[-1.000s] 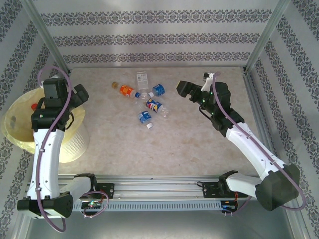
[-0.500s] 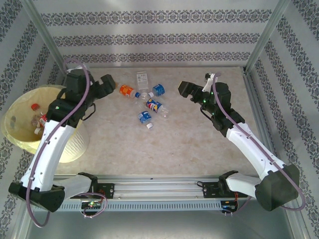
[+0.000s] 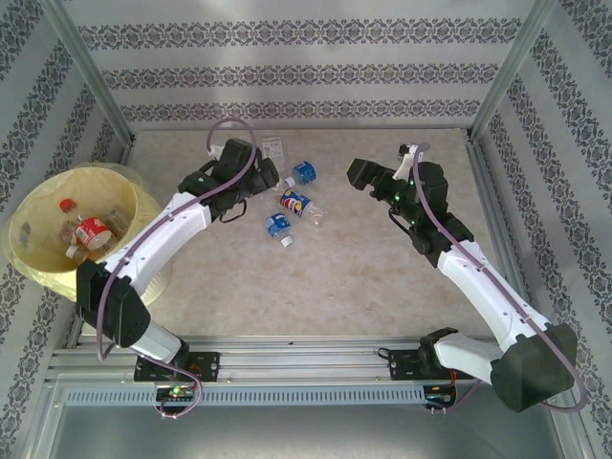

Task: Put the plastic bottles in the bin

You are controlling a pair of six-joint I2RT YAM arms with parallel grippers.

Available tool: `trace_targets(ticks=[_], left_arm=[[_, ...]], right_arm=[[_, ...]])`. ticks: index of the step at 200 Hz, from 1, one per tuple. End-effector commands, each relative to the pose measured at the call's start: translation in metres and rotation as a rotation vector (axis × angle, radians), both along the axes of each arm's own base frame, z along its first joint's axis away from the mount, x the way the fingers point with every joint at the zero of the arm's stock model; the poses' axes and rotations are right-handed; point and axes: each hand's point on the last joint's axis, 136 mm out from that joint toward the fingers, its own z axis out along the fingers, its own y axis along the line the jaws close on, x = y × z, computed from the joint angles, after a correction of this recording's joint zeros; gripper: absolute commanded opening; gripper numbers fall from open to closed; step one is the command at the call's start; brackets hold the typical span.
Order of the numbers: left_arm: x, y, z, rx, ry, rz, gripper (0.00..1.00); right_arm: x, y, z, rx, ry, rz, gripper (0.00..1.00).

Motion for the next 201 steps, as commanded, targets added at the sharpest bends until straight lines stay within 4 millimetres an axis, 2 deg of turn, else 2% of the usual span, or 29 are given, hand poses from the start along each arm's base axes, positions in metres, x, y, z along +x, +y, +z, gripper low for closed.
trace_targets(ticks=[1, 20, 39, 64, 87, 125, 147, 174, 201], left_arm=[[0.014, -0.014, -0.037, -0.076, -0.003, 0.021, 1.0], [0.021, -0.013, -0.075, -0.059, 0.052, 0.034, 1.0], [0.029, -0.02, -0.1, -0.076, 0.089, 0.007, 1.0], [0.041, -0.034, -0.121, -0.116, 0.077, -0.041, 0.99], [0.048, -0.03, -0.139, -0.115, 0.081, -0.01, 0.99], [0.061, -0.035, -0.147, -0.189, -0.001, -0.027, 0.93], [0.063, -0.038, -0.147, -0.202, -0.03, -0.042, 0.88], [0.062, -0.039, -0.157, -0.207, -0.018, -0.047, 0.83], [0.062, -0.039, -0.162, -0.213, -0.02, -0.043, 0.79]], right_arm=[[-0.001, -0.009, 0.003, -0.01, -0.023, -0.026, 0.98], [-0.001, -0.01, 0.003, -0.01, -0.02, -0.023, 0.98], [-0.004, -0.011, 0.003, -0.019, -0.015, -0.023, 0.98], [-0.008, -0.017, 0.001, -0.028, -0.012, -0.044, 0.98], [-0.01, -0.021, 0.0, -0.034, -0.013, -0.058, 0.98], [-0.011, -0.024, 0.001, -0.044, -0.014, -0.066, 0.98], [-0.011, -0.025, 0.001, -0.045, -0.013, -0.067, 0.98], [-0.01, -0.024, -0.001, -0.045, -0.008, -0.065, 0.98], [-0.012, -0.011, 0.004, -0.056, -0.062, 0.015, 0.98]])
